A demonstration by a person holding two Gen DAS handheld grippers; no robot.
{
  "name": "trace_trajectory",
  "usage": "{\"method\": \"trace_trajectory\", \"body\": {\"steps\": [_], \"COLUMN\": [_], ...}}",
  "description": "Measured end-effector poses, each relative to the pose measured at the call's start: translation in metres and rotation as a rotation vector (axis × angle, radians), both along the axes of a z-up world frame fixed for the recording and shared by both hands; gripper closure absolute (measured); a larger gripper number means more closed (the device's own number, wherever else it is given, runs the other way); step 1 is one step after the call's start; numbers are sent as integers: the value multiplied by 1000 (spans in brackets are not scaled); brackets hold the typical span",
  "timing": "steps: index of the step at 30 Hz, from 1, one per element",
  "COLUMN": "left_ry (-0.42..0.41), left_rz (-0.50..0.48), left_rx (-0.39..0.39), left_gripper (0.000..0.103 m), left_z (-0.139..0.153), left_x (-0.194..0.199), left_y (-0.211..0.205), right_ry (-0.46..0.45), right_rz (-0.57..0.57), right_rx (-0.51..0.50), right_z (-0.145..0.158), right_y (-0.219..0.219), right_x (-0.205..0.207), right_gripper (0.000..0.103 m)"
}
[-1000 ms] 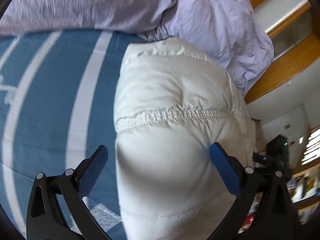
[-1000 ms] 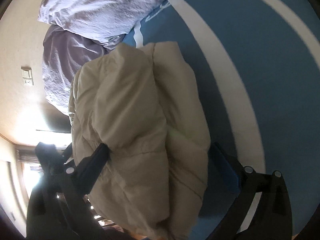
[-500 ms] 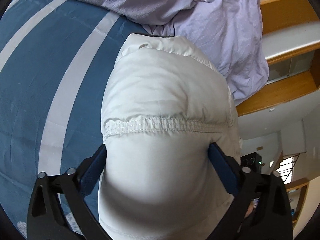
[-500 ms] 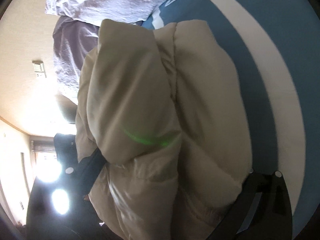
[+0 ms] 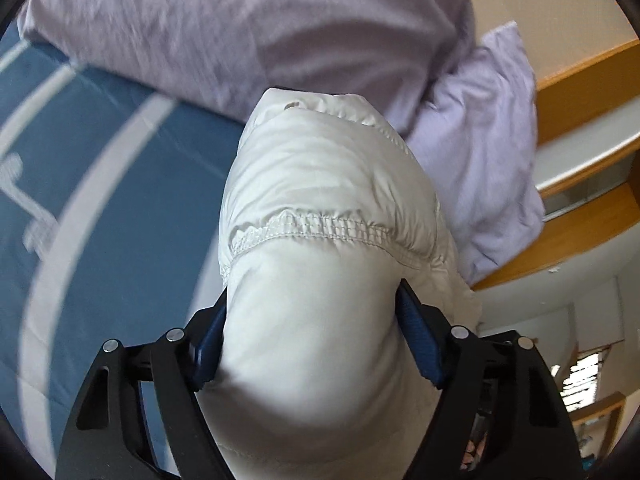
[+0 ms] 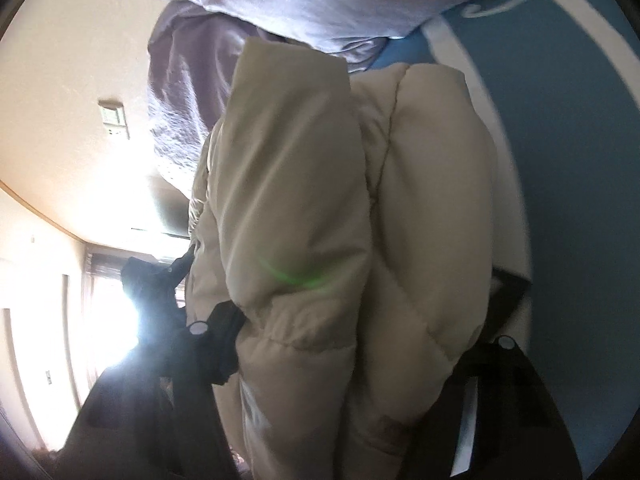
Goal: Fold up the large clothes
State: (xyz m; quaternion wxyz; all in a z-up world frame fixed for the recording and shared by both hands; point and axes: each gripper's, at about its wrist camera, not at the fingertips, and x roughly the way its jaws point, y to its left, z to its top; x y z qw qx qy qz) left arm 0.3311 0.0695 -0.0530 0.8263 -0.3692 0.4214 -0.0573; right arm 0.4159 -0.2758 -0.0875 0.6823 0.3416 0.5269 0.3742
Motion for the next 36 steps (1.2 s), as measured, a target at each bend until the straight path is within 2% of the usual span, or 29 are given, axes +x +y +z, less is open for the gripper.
{"method": "trace_trajectory", "body": {"steps": [2, 4, 6, 10, 16, 20, 23, 25, 26, 28, 30, 36], "left_ry": [14, 31, 29, 19, -40, -99, -104, -82, -78, -87, -87, -92], "left_rz": [16, 31, 47, 37, 53, 39, -3, -35, -43, -54, -67, -72], "left_rx": [42, 73, 116, 268, 551, 700, 735, 735, 740, 774, 779, 785], "left_gripper": [26, 22, 17, 11, 11, 11, 9, 9, 9, 9, 9, 9], "left_z": [-4, -9, -9, 4, 33, 44, 39, 29, 25, 19, 15, 9], "left_x": [6, 8, 6, 5, 4, 8, 14, 18, 20, 18, 17, 18], "left_y": [9, 11, 12, 4, -24, -52, -67, -71, -75, -81, -83, -85], "right_ry": [-1, 2, -6, -73, -214, -381, -519, -590, -620, -643, -644, -672], "right_rz": [-8, -29, -37, -56, -214, -255, -247, -247, -248, -248, -238, -249], "right_rx": [-40, -98, -153, -260, -410, -520, -591, -619, -631, -645, -659, -688], "right_z": [0, 1, 6, 20, 58, 89, 107, 111, 112, 109, 102, 91], "right_y": [13, 24, 28, 16, -17, 4, 24, 36, 45, 56, 65, 81], "right_x": [9, 10, 10, -6, -19, -28, -44, -53, -56, -58, -59, -66], "right_gripper": [40, 25, 20, 16, 13, 13, 20, 35, 39, 50, 57, 58]}}
